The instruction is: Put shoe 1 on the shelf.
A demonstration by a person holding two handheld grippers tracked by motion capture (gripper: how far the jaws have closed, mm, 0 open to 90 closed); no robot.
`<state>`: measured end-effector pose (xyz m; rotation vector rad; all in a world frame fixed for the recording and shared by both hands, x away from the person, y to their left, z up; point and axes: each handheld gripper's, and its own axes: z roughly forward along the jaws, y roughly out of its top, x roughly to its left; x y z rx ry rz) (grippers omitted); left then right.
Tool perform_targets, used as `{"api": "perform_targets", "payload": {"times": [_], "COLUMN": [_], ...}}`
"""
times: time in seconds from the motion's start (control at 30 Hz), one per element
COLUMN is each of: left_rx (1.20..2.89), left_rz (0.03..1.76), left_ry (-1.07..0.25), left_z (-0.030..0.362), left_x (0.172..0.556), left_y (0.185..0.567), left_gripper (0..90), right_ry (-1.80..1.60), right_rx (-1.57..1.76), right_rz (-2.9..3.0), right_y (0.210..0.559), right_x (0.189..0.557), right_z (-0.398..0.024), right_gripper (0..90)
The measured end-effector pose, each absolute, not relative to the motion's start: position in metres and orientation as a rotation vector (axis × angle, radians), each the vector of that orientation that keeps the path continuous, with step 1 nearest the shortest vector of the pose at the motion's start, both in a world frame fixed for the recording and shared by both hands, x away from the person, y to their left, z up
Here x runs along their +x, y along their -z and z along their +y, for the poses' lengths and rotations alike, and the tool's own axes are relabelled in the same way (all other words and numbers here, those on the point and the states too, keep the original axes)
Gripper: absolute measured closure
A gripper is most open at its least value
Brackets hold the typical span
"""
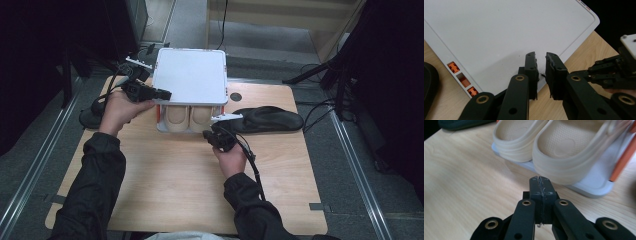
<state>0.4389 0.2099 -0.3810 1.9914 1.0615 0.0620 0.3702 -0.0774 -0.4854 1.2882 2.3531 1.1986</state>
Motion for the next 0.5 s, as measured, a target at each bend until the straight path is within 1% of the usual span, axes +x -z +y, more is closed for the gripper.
{"api": "perform_targets", "payload": {"times": [0.07,0.17,0.27,0.3,0.4,0.5], "left_rx": [1.967,1.976,1.968,1.971,1.977,1.975], "left_rz": [1.058,1.063,1.086,1.100,1.112,1.114], "left_ry": [-0.005,-0.025,-0.030,-0.042,-0.066,-0.083], "left_z": [0.211,0.212,0.213,0.213,0.213,0.212], "left_x": [0.440,0.439,0.438,0.437,0.434,0.431], "left_y": [0.381,0.380,0.378,0.377,0.374,0.371], "left_gripper": [72.0,66.8,55.9,53.8,49.0,49.1], "right_ry": [-1.202,-1.232,-1.306,-1.319,-1.350,-1.378], "right_rx": [1.269,1.250,1.267,1.267,1.246,1.248], "right_rz": [2.377,2.399,2.407,2.406,2.403,2.408], "right_y": [0.480,0.473,0.467,0.466,0.462,0.461], "right_x": [0.364,0.354,0.347,0.345,0.337,0.332], "right_z": [-0.084,-0.095,-0.109,-0.112,-0.122,-0.129], "right_gripper": [90.0,90.0,87.6,87.3,83.2,79.8]}}
